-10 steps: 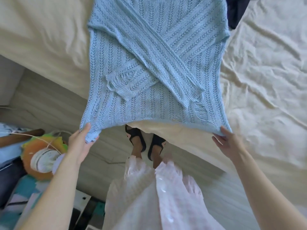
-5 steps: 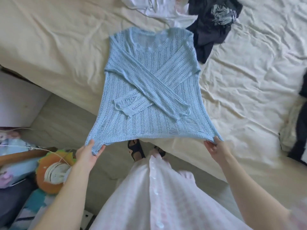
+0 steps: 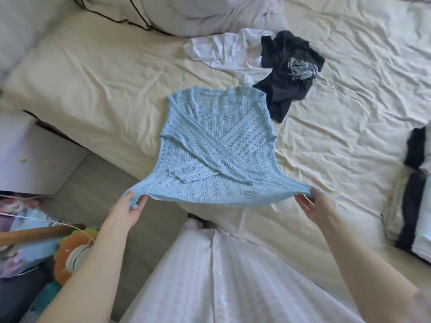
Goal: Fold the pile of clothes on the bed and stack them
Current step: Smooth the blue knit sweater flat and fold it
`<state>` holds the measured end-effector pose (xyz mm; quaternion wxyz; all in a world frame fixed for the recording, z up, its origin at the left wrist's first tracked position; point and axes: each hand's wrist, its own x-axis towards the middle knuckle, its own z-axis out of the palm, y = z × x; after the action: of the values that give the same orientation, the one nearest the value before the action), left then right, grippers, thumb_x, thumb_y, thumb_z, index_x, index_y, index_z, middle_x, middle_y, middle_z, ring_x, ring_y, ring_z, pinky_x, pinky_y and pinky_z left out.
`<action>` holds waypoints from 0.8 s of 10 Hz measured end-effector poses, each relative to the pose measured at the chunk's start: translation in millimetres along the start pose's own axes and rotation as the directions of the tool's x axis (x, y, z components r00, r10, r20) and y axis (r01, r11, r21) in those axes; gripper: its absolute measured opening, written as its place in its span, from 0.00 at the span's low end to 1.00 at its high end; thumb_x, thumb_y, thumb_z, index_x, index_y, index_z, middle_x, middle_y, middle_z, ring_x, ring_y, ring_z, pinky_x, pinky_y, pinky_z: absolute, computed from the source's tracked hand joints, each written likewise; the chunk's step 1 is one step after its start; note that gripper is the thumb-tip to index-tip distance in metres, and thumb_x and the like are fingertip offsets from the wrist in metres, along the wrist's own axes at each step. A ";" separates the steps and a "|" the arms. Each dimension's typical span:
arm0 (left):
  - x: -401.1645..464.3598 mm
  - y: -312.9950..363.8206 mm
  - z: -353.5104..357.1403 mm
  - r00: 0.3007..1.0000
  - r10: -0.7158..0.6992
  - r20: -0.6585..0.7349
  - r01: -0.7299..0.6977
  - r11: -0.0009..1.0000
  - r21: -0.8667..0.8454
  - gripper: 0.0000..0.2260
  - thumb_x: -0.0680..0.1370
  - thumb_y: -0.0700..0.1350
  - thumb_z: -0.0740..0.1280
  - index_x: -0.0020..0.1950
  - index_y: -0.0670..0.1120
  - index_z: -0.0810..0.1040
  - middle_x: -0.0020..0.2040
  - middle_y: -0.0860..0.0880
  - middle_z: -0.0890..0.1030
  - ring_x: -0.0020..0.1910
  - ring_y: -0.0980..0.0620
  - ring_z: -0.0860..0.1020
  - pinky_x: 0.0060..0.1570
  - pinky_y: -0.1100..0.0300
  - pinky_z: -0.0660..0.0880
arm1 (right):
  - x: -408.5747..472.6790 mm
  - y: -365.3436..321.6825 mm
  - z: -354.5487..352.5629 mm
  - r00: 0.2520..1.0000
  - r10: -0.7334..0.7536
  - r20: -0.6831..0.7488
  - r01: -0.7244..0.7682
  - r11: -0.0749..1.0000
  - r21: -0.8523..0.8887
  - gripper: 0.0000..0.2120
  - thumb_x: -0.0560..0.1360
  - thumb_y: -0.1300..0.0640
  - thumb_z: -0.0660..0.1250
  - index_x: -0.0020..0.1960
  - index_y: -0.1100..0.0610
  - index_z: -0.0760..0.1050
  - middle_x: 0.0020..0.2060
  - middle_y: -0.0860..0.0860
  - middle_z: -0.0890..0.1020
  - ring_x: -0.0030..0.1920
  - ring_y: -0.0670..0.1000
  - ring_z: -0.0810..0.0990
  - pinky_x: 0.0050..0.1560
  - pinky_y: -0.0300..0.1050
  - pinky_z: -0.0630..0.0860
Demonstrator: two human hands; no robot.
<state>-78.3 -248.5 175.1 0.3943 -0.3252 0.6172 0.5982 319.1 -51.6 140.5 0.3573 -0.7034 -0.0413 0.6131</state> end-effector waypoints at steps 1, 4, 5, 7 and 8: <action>-4.0 17.4 36.9 0.997 0.070 -0.010 -0.071 0.996 -0.053 0.08 0.80 0.35 0.60 0.41 0.41 0.68 0.64 0.41 0.70 0.64 0.44 0.71 0.58 0.55 0.74 | 11.1 -23.7 28.3 1.000 0.007 0.017 -0.008 0.999 0.036 0.04 0.80 0.62 0.58 0.47 0.60 0.68 0.42 0.56 0.75 0.40 0.53 0.78 0.31 0.46 0.81; 40.4 75.8 155.2 0.973 -0.190 0.134 0.230 0.878 -0.421 0.13 0.83 0.37 0.53 0.39 0.46 0.64 0.63 0.39 0.71 0.60 0.53 0.74 0.50 0.79 0.70 | 72.9 -93.5 133.3 0.997 -0.051 0.053 0.053 0.998 -0.043 0.07 0.81 0.58 0.57 0.45 0.58 0.67 0.54 0.56 0.72 0.42 0.51 0.78 0.34 0.42 0.81; 87.3 97.1 199.9 0.992 -0.089 0.088 0.112 0.941 -0.318 0.12 0.83 0.38 0.53 0.39 0.45 0.65 0.47 0.46 0.71 0.62 0.51 0.74 0.52 0.76 0.71 | 101.2 -120.1 181.1 0.998 -0.054 0.021 0.054 0.999 0.010 0.05 0.81 0.60 0.57 0.54 0.61 0.67 0.57 0.58 0.74 0.40 0.53 0.79 0.28 0.44 0.80; 158.9 131.6 286.0 0.987 0.137 0.086 -0.125 0.983 -0.136 0.09 0.81 0.37 0.58 0.41 0.40 0.70 0.41 0.48 0.75 0.66 0.52 0.72 0.57 0.68 0.70 | 177.6 -153.9 275.0 0.996 -0.093 0.019 0.093 0.995 -0.031 0.16 0.81 0.61 0.55 0.68 0.62 0.65 0.59 0.60 0.74 0.37 0.54 0.82 0.27 0.43 0.78; 195.9 133.6 319.7 0.983 0.138 0.123 -0.125 0.986 -0.113 0.09 0.81 0.38 0.57 0.41 0.40 0.70 0.42 0.48 0.74 0.66 0.53 0.71 0.57 0.69 0.70 | 216.1 -159.3 311.2 0.996 -0.091 0.026 0.092 0.995 -0.041 0.14 0.81 0.62 0.55 0.66 0.63 0.66 0.57 0.60 0.76 0.39 0.54 0.82 0.27 0.42 0.78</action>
<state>-257.2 93.0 76.4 0.3759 -0.2639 0.5781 0.6744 154.9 314.3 50.9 0.3696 -0.7007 -0.0904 0.6035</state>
